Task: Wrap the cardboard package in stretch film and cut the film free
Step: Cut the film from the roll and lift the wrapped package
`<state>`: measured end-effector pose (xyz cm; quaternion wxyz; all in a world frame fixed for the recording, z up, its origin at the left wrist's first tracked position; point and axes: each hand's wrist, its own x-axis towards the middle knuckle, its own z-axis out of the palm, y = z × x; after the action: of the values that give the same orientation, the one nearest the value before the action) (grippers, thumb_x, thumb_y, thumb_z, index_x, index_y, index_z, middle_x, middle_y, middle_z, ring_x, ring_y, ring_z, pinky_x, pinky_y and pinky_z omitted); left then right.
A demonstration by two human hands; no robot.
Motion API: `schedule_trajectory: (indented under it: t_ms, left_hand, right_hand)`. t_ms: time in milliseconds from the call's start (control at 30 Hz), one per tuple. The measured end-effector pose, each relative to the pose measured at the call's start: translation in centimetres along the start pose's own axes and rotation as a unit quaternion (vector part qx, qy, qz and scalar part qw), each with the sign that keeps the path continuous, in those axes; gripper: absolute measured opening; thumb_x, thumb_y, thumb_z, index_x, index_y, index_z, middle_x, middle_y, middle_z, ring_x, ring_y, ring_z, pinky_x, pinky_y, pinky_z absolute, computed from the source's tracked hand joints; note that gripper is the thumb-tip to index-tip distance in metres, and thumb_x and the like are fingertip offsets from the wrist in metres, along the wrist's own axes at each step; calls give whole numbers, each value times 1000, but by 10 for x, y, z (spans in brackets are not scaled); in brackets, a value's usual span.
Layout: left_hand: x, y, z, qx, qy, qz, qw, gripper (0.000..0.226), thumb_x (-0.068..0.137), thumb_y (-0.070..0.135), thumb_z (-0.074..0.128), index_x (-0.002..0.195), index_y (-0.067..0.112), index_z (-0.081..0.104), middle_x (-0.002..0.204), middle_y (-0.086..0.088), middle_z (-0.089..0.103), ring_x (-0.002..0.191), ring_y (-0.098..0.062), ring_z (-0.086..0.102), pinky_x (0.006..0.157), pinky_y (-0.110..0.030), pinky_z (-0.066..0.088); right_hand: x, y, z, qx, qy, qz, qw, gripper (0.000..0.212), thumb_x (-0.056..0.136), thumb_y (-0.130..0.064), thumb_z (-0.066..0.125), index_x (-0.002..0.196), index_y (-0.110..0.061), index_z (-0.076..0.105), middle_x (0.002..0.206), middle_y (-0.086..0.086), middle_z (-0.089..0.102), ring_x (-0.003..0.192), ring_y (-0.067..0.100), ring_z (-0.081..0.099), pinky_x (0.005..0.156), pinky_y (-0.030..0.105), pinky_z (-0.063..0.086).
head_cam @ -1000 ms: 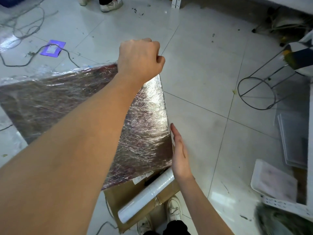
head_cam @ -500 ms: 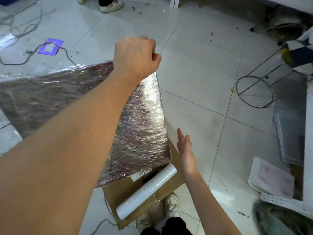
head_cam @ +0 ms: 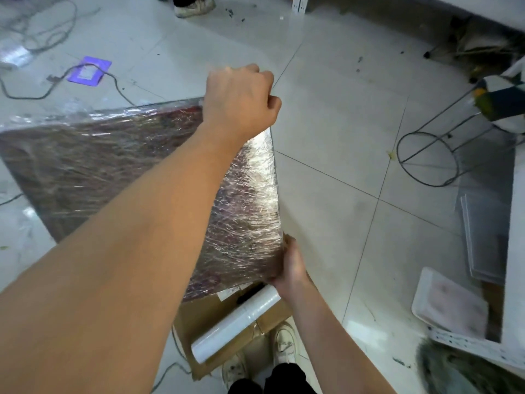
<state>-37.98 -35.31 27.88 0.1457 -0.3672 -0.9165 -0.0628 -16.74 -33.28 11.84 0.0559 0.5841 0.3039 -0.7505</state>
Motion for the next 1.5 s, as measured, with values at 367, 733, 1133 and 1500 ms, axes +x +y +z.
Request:
schedule_trajectory:
  t_ms: [367,733,1133,1500]
  left_hand:
    - [-19,19,-7,19,-32,11,999,32,95,32,40,109,11,60,107,-10,58,86,-36,59,69,-35,31]
    - [-42,31,-24,19,-73,-29,997,35,95,36,40,120,14,51,116,-6,57,95,-34,61,65,-34,30]
    - [-200,-137,-67,-126,-43,-591,796,90,66,72,46,124,3,49,127,-28,50,120,-47,46,98,-62,38]
    - [-253,-109,-52,-514,26,-630,582,26,90,36,60,109,18,57,85,3,62,73,-12,58,63,-30,46]
  right_hand:
    - [9,6,1,-78,74,66,992,38,96,-30,29,107,-9,58,106,13,63,95,28,61,70,38,53]
    - [-73,-102,44,-336,-229,-388,827,62,87,-31,47,144,-18,31,124,-6,54,103,-7,54,90,20,45]
    - [-73,-103,36,-408,-253,-434,762,83,75,-47,69,141,-50,18,147,-5,40,123,15,51,102,33,44]
    - [-49,-98,35,-375,-287,-425,772,86,71,-29,81,142,-25,32,130,-7,57,123,16,52,96,30,47]
